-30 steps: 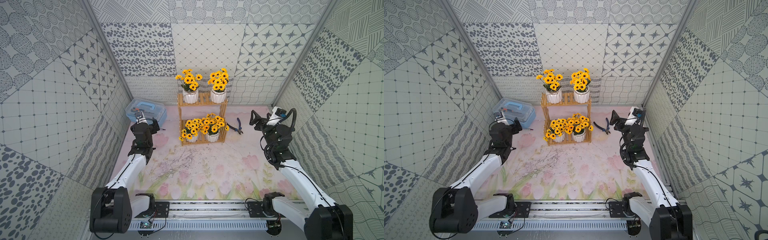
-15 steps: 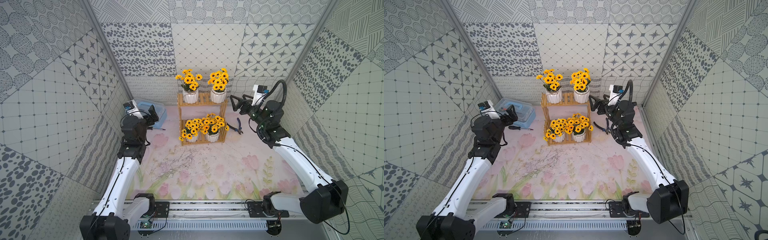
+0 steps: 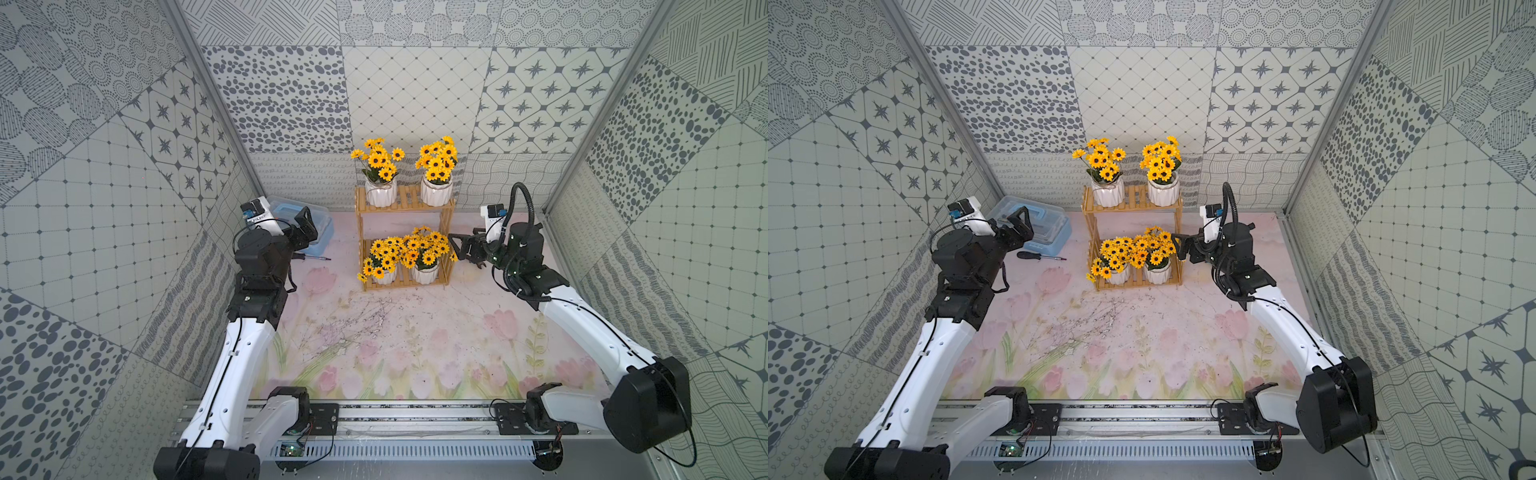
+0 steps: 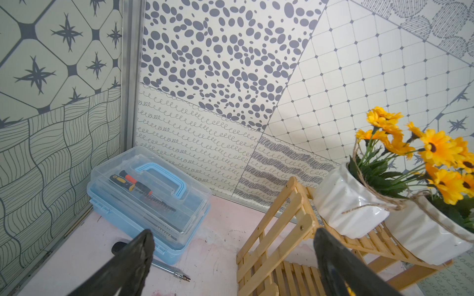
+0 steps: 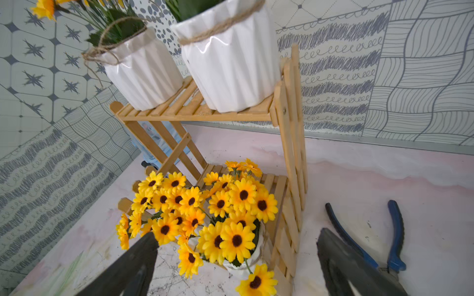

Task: Take the sunflower pots off the shelves
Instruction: Pick up the sunflower pot from the shelf.

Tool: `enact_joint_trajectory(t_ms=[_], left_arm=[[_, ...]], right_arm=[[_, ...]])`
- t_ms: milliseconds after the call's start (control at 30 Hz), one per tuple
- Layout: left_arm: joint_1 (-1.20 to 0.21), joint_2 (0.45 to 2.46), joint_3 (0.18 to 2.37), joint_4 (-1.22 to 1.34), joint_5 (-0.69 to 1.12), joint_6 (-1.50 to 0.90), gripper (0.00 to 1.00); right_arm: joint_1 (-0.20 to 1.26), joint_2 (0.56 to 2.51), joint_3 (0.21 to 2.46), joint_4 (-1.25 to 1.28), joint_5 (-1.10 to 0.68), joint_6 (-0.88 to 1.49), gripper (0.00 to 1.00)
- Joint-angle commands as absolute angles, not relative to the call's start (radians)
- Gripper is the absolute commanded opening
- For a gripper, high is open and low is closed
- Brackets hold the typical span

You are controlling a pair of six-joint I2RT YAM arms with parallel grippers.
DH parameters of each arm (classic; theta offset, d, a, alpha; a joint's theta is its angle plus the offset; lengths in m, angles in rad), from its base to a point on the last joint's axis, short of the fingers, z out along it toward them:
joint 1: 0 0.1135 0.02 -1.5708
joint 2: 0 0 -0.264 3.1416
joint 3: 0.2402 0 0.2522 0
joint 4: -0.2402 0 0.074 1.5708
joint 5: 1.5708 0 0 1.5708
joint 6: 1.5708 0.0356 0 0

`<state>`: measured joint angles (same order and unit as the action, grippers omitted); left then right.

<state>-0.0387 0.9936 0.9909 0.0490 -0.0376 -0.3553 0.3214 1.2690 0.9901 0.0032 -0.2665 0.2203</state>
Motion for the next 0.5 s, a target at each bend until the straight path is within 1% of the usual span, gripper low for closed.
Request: enact_joint_trajectory(t_ms=[0, 100, 167, 233, 367, 467], left_arm=[[-0.037, 1.031, 0.988, 0.081, 0.031, -0.402, 0.97], [-0.037, 1.083, 0.994, 0.135, 0.067, -0.403, 0.97], [-0.037, 1.111, 1.021, 0.13, 0.072, -0.387, 0.97], [-0.037, 1.128, 1.036, 0.134, 0.085, -0.374, 0.97], [-0.035, 1.143, 1.041, 0.15, 0.159, -0.356, 0.97], [-0.037, 1.151, 1.043, 0.161, 0.197, -0.347, 0.97]], right_arm=[[0.326, 1.26, 0.991, 0.057, -0.276, 0.155, 0.98], [0.328, 1.291, 0.999, 0.151, -0.26, 0.163, 0.98], [0.328, 1.35, 1.075, 0.095, -0.246, 0.137, 0.98], [0.328, 1.412, 1.133, 0.055, -0.257, 0.11, 0.98], [0.328, 1.463, 1.153, 0.151, -0.31, 0.134, 0.98], [0.336, 1.496, 1.189, 0.171, -0.331, 0.145, 0.98]])
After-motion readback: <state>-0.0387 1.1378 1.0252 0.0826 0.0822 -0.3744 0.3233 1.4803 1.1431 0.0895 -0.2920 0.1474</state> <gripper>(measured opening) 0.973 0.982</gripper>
